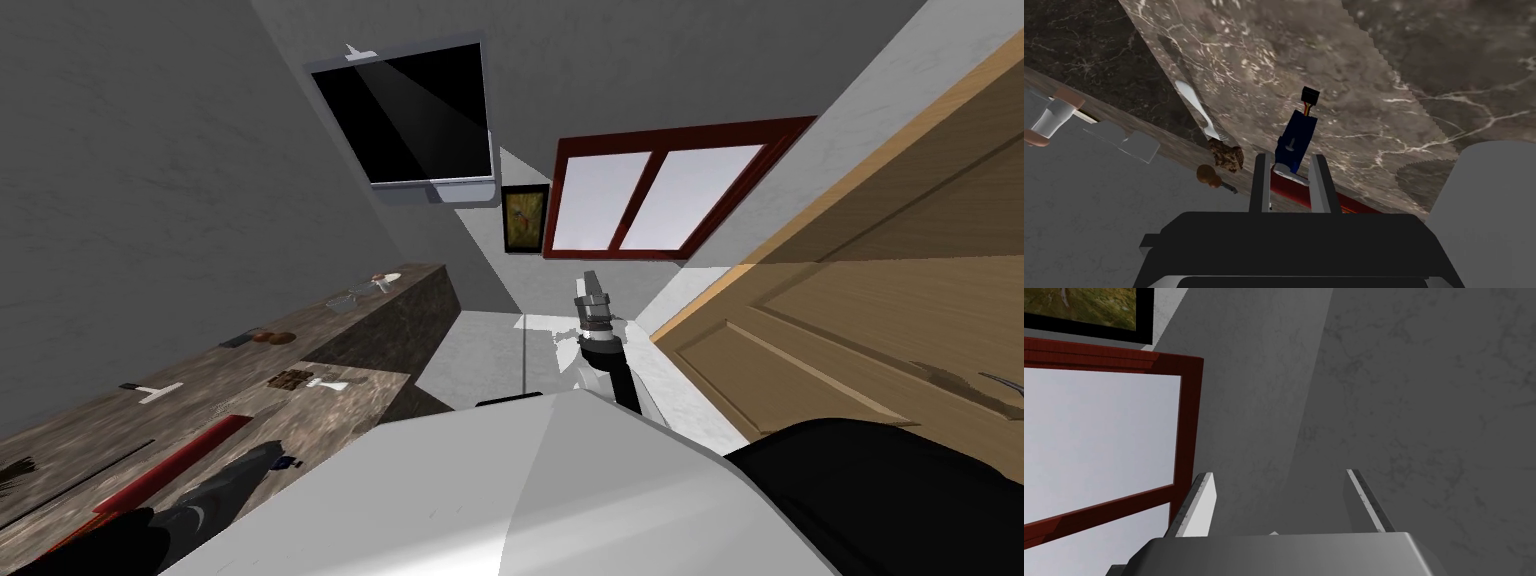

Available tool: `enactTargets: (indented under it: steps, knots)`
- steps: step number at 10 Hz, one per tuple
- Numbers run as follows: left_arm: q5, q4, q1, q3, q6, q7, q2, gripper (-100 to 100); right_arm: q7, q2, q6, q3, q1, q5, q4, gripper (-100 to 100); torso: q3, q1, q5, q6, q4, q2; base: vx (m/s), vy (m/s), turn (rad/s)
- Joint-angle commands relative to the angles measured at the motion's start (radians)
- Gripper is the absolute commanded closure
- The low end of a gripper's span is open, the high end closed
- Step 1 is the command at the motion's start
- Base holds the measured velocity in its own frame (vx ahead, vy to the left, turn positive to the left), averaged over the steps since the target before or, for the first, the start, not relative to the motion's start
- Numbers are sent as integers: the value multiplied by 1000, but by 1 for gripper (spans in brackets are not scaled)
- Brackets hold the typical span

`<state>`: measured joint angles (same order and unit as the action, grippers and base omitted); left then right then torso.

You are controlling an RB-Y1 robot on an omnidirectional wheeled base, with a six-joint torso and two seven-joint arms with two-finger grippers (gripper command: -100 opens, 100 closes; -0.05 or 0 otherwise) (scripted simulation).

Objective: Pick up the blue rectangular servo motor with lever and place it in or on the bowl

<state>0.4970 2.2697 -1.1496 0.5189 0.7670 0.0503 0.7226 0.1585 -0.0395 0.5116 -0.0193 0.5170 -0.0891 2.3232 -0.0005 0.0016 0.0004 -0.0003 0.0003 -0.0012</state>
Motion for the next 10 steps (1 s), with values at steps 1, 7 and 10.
enactTargets:
  steps: [1, 7, 10]
  knots:
    - [40, 14, -21, 39, -8, -14, 15, 100, 0, 0, 0, 0, 0, 0, 0, 0, 0, 0, 0, 0, 0, 0, 31, 17, 25]
    - [193, 46, -81, 185, -28, -62, 85, 100, 0, 0, 0, 0, 0, 0, 0, 0, 1, 0, 0, 0, 1, 1, 25, 24, 14]
    - [260, 53, -111, 251, -25, -84, 122, 100, 0, 0, 0, 0, 0, 0, 0, 0, 2, 2, 1, 0, 1, 4, -34, 52, -32]
